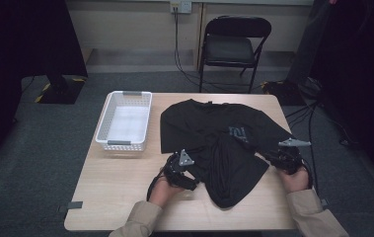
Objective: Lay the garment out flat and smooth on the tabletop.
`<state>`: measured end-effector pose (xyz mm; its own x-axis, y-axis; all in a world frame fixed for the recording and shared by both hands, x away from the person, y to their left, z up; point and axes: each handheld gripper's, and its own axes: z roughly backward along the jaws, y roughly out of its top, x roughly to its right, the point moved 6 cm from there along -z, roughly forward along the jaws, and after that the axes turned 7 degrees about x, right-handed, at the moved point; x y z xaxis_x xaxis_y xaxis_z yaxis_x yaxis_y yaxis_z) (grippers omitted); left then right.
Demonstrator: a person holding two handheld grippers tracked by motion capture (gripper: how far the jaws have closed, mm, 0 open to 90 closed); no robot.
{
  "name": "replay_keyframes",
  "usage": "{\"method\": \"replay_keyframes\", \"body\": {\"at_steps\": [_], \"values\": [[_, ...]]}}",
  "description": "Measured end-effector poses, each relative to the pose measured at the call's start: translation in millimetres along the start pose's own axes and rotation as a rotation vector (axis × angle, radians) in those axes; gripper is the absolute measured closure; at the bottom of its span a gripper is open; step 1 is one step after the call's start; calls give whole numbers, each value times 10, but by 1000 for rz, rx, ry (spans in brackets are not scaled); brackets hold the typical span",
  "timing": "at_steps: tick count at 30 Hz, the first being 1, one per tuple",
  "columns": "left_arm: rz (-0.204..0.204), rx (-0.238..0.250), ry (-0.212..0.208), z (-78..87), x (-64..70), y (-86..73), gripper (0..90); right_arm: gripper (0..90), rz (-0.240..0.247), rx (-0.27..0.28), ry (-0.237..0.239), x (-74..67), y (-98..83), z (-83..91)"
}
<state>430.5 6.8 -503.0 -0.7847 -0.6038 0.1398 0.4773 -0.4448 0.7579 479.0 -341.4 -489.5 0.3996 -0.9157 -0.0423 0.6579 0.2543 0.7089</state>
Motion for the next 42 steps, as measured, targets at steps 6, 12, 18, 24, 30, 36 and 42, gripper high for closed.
{"method": "replay_keyframes", "body": {"at_steps": [6, 12, 18, 24, 30, 36, 42], "values": [[-2, -2, -1, 5, 1, -3, 98, 871, -36, 3, -9, 208, -57, 32], [-3, -1, -2, 9, 4, -7, 97, 730, -54, 0, -70, 401, -111, 154], [-3, -2, -2, 12, 5, -9, 97, 352, -46, 58, 41, -9, -66, 242], [-3, -1, -1, 13, 6, -9, 97, 229, 9, 35, 156, -536, -83, 244], [-3, -1, -1, 13, 6, -9, 97, 132, 102, -30, 161, -746, -235, 193], [-5, -1, 5, 14, 6, -10, 97, 95, 143, -4, 172, -764, -273, 177], [10, 0, 35, 30, 0, -19, 97, 95, 142, -4, 172, -764, -273, 175]]}}
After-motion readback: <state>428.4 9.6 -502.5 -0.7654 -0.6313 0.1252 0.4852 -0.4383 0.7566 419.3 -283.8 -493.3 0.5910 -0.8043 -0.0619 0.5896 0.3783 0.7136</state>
